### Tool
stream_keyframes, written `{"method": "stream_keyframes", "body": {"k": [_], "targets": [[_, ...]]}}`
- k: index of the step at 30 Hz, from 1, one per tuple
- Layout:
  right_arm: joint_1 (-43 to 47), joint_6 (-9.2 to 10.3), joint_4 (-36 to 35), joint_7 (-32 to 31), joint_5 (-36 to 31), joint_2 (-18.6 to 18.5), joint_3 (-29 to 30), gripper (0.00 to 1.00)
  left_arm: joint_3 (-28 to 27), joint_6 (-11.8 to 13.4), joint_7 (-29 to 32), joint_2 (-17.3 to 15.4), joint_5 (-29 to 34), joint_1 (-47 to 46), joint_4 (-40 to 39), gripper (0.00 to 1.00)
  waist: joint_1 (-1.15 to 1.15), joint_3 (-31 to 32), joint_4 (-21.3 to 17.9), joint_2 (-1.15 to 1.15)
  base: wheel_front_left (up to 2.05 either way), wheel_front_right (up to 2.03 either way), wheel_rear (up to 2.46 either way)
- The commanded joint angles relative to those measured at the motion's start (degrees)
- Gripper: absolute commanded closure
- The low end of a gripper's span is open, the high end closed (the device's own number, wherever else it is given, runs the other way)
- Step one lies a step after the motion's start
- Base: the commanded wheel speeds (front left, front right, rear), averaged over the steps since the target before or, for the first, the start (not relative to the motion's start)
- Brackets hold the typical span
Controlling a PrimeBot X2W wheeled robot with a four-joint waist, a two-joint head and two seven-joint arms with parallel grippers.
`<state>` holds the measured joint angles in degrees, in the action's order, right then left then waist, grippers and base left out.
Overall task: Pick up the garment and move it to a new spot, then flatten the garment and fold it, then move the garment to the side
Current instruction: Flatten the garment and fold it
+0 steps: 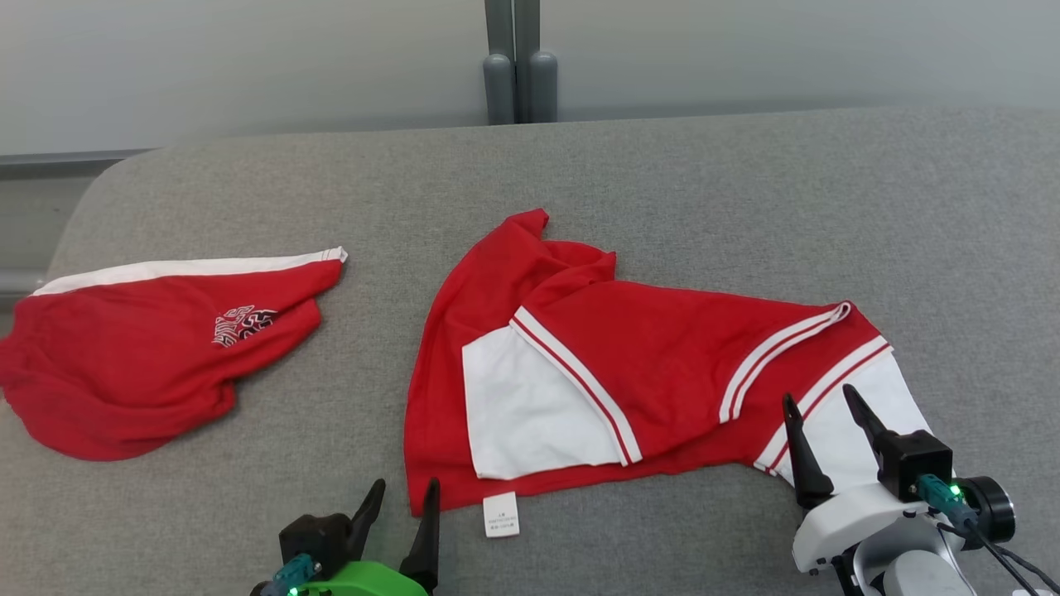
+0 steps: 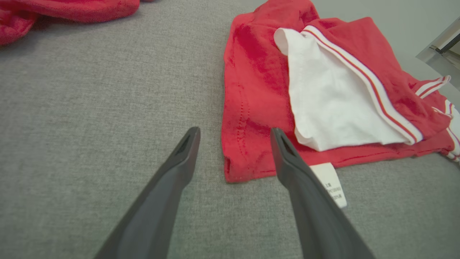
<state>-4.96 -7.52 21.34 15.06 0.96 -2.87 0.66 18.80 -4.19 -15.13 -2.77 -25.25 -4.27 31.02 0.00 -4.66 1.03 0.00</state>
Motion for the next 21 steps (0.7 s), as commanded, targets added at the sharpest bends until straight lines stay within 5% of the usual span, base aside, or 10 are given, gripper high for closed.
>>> {"method": "stream_keyframes", "body": {"k": [1,8,9,10,11,21], "targets": [[-0.8,0.06,0.3,0.1,-0.3,-0.1,0.5,0.00,0.7,0.0,0.0,-0.2,-1.2,-1.4,1.1,0.00,0.00,-1.4,-1.0,0.00,0.00,0.00,0.00],[-1.9,0.06,0.8,0.1,-0.4,-0.1,3.4,0.00,3.9,2.5,0.1,-0.2,-3.2,-3.7,7.2,0.00,0.00,-2.8,-2.6,0.00,0.00,0.00,0.00],[-2.1,0.06,0.8,0.1,-0.4,-0.1,3.7,0.00,4.3,2.8,0.1,-0.2,-3.7,-3.7,8.1,0.53,0.00,-2.9,-2.7,0.00,0.00,0.00,0.00],[-2.2,0.06,1.0,0.1,-0.4,-0.1,4.0,0.00,4.7,2.9,0.2,-0.2,-3.7,-4.2,8.5,0.84,0.00,-3.0,-2.8,0.00,0.00,0.00,0.00],[-2.3,0.06,1.1,0.1,-0.5,-0.1,4.2,0.00,4.9,3.1,0.2,-0.2,-3.7,-4.5,8.6,1.00,0.00,-3.1,-2.8,0.00,0.00,0.00,0.00],[-1.9,0.06,7.8,0.1,0.0,0.0,10.1,0.00,0.4,5.1,0.0,-0.4,-1.0,-4.6,5.3,1.00,0.00,-3.8,-2.0,0.00,0.00,0.00,0.00]]}}
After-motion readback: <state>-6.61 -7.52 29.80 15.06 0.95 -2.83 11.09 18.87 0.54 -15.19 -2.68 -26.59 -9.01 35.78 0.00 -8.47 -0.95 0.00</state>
